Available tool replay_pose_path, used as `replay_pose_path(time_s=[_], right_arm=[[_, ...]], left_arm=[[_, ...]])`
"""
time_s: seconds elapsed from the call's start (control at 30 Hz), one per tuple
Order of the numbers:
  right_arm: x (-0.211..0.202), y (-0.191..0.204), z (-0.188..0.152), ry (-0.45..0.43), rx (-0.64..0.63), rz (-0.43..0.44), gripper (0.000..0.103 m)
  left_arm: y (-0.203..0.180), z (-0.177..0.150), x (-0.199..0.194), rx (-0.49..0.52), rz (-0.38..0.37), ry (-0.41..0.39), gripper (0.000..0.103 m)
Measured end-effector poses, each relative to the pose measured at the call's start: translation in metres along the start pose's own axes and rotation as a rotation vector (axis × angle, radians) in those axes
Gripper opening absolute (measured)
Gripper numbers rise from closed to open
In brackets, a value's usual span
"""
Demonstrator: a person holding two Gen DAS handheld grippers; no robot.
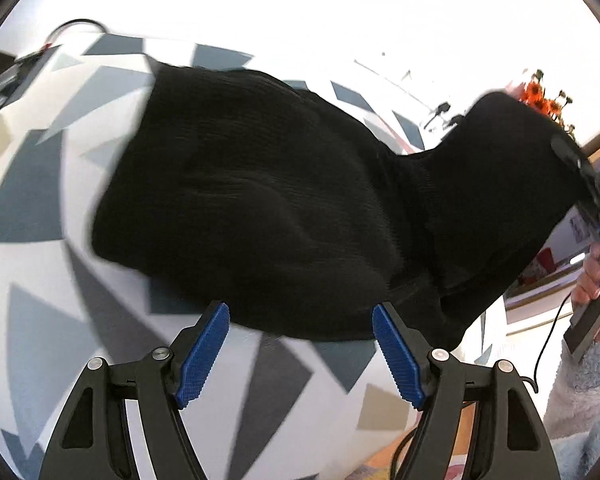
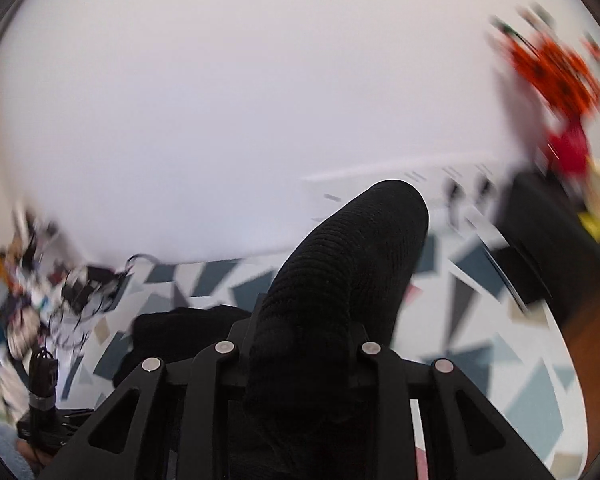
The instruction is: Fold clothes
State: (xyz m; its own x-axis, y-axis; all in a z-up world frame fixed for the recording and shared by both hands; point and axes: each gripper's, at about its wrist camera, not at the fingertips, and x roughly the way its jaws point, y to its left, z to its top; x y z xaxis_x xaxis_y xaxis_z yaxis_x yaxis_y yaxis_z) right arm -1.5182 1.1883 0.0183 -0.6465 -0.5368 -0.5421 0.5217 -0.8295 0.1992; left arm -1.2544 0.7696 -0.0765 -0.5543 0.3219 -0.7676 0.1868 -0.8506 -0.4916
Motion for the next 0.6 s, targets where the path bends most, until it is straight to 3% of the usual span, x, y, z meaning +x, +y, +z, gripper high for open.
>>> replay_pose_path(time_s=[0.1,0.2,0.27,0.43,0.5,0.6], right_arm=[[0.022,0.079,0.000,-0.028,-0.174,0.034,0.026],[0.057,0.159,-0.020,0.018,-0.352,0.117,0.026],[0.085,0.201,-0.045,0.069,-0.472,0.157,0.026],[0.167,0.278,-0.137,0.263,-0.747,0.165,0.027],[0.172,0.283,-0.145,0.263,-0.755,0.159,0.032],[0.172,0.286,-0.145,0.288,-0.727,0.197,0.062]], left_arm=[[0.007,-0.007,-0.004,-0.019,0.009,-0.044,0.074],[0.026,-0.020,-0.010,-0.066,0.031,-0.074,0.074],[0.047,-0.030,-0.015,-0.120,0.047,-0.079,0.074],[0.092,-0.047,-0.026,-0.253,0.073,-0.087,0.074],[0.103,-0.050,-0.033,-0.271,0.073,-0.098,0.074],[0.109,-0.040,-0.037,-0.284,0.054,-0.105,0.074]])
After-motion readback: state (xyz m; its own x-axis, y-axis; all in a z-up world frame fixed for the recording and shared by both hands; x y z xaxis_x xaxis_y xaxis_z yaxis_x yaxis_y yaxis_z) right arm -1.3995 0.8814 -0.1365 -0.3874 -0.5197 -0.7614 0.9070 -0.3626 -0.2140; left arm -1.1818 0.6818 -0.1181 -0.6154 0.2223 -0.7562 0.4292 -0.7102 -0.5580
